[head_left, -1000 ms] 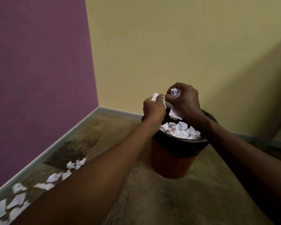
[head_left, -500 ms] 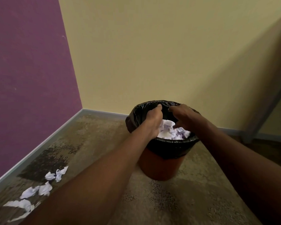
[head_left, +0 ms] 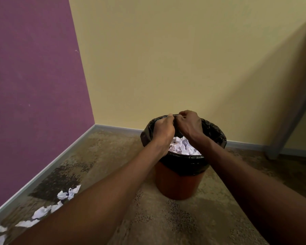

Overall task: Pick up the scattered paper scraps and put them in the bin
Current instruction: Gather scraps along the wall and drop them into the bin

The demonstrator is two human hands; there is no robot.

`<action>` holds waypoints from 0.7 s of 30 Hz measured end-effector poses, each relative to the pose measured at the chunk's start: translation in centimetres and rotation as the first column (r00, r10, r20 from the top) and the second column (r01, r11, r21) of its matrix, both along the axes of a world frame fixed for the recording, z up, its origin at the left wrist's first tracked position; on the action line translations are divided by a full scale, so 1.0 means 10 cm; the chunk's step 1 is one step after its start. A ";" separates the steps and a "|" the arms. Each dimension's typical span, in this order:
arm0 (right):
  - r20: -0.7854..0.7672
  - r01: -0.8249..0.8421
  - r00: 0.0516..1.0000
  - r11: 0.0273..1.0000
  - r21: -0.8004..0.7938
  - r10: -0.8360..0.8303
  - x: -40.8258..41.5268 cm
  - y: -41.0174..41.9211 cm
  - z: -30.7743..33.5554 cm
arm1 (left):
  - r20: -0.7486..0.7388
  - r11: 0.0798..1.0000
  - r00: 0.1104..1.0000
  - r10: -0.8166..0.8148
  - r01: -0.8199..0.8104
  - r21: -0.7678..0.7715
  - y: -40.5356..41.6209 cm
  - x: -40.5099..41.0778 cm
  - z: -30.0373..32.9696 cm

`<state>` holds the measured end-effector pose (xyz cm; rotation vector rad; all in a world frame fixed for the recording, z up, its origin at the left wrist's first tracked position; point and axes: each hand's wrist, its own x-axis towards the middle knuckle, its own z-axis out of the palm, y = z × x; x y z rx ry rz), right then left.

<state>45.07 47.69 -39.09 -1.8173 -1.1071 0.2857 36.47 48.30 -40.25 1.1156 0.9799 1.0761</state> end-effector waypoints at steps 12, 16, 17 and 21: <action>0.197 -0.114 0.979 0.940 0.322 0.051 -0.83 -0.08 -0.04 | -0.099 0.994 0.995 0.033 -0.022 0.110 -0.32 -1.44 -0.08; 0.334 -0.285 0.927 0.897 0.339 0.168 -1.25 -0.08 -0.18 | -0.212 0.998 0.976 0.046 -0.033 0.061 -0.57 -2.24 -0.22; 0.366 -0.337 0.906 0.885 0.322 0.211 -1.35 -0.08 -0.24 | -0.242 0.997 0.968 0.063 -0.053 0.047 -0.64 -2.45 -0.25; 0.503 -0.566 0.763 0.795 0.216 0.407 -1.82 -0.08 -0.49 | -0.330 0.979 0.926 0.182 -0.200 -0.023 -0.87 -3.34 -0.41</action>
